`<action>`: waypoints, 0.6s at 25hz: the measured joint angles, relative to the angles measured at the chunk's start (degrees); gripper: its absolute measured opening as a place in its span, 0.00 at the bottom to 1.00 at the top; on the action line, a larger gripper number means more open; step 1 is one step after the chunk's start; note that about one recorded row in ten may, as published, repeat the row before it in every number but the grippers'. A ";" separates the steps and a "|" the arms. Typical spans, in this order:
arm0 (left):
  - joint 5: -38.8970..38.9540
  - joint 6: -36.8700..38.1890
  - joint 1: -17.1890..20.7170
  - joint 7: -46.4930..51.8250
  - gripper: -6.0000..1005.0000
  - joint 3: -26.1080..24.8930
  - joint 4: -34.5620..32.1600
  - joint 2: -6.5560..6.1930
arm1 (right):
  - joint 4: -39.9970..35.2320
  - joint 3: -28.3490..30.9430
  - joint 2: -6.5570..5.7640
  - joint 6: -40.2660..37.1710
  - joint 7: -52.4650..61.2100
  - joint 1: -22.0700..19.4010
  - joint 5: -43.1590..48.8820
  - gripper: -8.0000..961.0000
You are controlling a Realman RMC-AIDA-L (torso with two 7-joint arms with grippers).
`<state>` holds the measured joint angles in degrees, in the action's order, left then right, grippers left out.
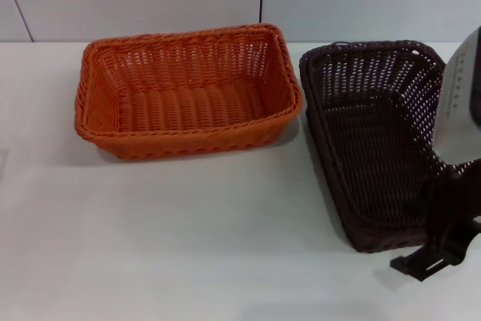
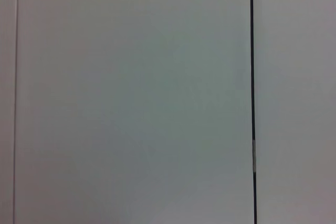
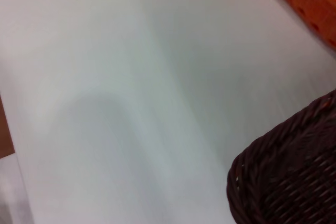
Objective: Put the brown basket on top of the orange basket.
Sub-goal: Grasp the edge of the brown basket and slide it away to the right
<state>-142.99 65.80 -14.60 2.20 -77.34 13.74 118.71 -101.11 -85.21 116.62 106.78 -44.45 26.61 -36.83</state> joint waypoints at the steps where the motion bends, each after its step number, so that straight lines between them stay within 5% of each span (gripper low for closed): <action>1: 0.00 -0.03 0.00 0.00 0.79 0.00 -0.24 -0.01 | 0.62 0.20 0.58 -0.23 -0.62 -0.05 0.80 0.86; 4: 0.00 -0.07 0.01 0.00 0.79 0.00 -0.64 -0.02 | 2.69 -0.02 1.73 -1.93 -1.76 -0.05 4.07 0.86; 15: -0.01 -0.07 0.02 0.00 0.79 -0.01 -1.81 -0.15 | 8.41 -0.31 1.87 -5.80 -3.26 1.75 4.63 0.86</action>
<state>-143.00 65.73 -14.58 2.20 -77.35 11.93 118.56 -92.70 -85.52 118.48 100.98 -47.71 28.36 -32.20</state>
